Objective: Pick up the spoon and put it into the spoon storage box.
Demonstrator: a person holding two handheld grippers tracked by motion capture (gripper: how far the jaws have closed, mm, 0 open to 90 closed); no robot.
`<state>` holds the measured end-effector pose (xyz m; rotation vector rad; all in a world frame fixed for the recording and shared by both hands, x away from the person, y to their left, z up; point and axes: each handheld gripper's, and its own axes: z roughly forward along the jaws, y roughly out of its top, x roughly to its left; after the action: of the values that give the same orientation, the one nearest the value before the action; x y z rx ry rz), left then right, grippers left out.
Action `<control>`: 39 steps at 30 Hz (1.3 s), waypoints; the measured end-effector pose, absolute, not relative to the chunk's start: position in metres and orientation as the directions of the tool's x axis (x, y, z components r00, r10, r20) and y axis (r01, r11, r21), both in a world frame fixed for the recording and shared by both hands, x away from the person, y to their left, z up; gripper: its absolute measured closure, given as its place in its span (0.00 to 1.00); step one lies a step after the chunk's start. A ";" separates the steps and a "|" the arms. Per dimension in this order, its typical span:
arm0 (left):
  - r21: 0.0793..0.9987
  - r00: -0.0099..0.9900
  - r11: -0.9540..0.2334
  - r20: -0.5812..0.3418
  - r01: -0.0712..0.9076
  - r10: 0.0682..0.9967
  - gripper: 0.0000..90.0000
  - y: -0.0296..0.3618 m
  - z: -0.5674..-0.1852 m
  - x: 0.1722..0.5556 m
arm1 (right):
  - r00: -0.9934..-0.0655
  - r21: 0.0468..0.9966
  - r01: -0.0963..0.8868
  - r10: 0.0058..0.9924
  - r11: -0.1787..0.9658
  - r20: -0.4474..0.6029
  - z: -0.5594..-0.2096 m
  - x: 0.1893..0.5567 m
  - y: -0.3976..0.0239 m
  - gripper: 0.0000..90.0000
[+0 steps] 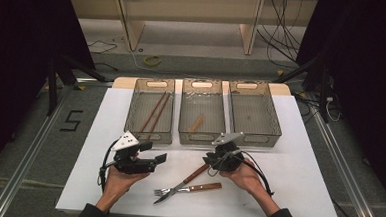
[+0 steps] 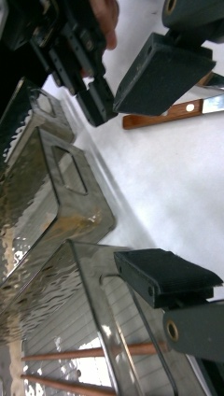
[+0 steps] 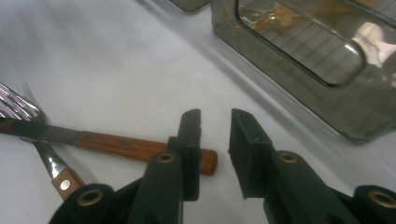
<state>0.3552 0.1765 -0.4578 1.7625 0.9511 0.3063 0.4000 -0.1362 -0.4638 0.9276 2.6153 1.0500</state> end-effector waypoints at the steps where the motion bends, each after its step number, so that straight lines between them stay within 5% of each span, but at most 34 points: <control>1: 0.885 0.651 -0.129 -0.223 0.448 0.726 0.25 0.176 -0.458 0.354 | -0.793 0.672 0.484 0.606 0.560 0.066 -0.465 0.401 -0.134 0.85; 13: 0.889 0.652 -0.119 -0.228 0.443 0.723 0.25 0.181 -0.460 0.348 | -0.807 0.650 0.481 0.586 0.588 0.068 -0.476 0.411 -0.116 0.98; 39: 0.895 0.641 -0.111 -0.218 0.432 0.736 0.25 0.190 -0.461 0.344 | -0.820 0.563 0.506 0.567 0.654 0.078 -0.481 0.405 -0.120 1.00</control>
<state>0.3442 0.1896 -0.4614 1.7436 0.9513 0.3392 0.4054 -0.1195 -0.4808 0.8982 2.7607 0.8902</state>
